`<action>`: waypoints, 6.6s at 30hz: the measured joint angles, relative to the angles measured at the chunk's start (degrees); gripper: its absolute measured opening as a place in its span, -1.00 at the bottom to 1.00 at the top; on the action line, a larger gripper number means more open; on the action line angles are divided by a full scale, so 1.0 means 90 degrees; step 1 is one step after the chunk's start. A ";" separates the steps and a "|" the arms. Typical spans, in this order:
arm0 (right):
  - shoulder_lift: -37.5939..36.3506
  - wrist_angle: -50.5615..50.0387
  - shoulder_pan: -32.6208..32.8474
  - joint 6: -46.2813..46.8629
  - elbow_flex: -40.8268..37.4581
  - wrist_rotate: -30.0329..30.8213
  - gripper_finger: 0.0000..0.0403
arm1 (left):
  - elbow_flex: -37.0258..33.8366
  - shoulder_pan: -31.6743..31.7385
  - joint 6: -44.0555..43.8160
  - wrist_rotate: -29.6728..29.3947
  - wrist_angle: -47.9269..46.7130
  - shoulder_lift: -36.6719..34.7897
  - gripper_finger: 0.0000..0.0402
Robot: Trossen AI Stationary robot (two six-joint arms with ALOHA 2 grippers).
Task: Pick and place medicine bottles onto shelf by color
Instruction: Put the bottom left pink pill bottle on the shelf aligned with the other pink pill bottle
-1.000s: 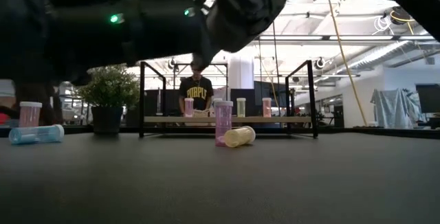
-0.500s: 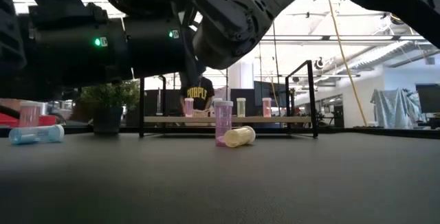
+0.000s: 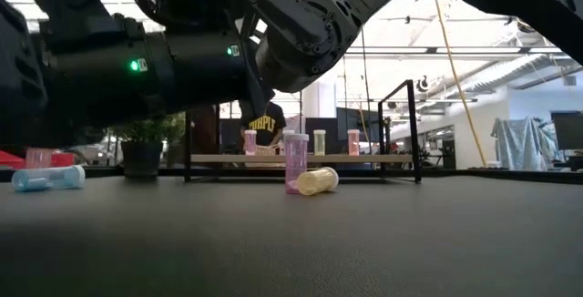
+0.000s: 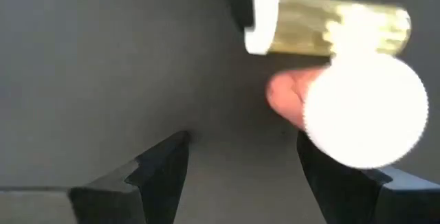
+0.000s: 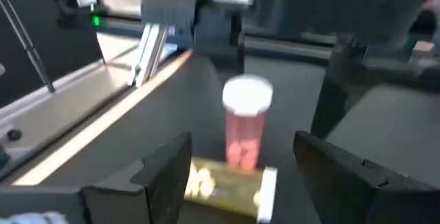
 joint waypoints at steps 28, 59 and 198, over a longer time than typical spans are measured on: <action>-0.0053 -0.0618 -0.0031 0.1719 -0.0007 0.0017 0.25 | 0.0002 -0.0108 0.1327 -0.0911 0.0351 -0.1128 0.19; -0.0053 -0.0613 -0.0026 0.1966 -0.0007 0.0017 0.25 | -0.0287 -0.0153 0.2293 -0.0924 0.1077 -0.0922 0.24; -1.0270 -0.3701 -0.0864 -0.0373 -0.6844 0.4503 -0.55 | 0.2914 0.7013 0.6447 0.0925 0.7888 0.0924 0.27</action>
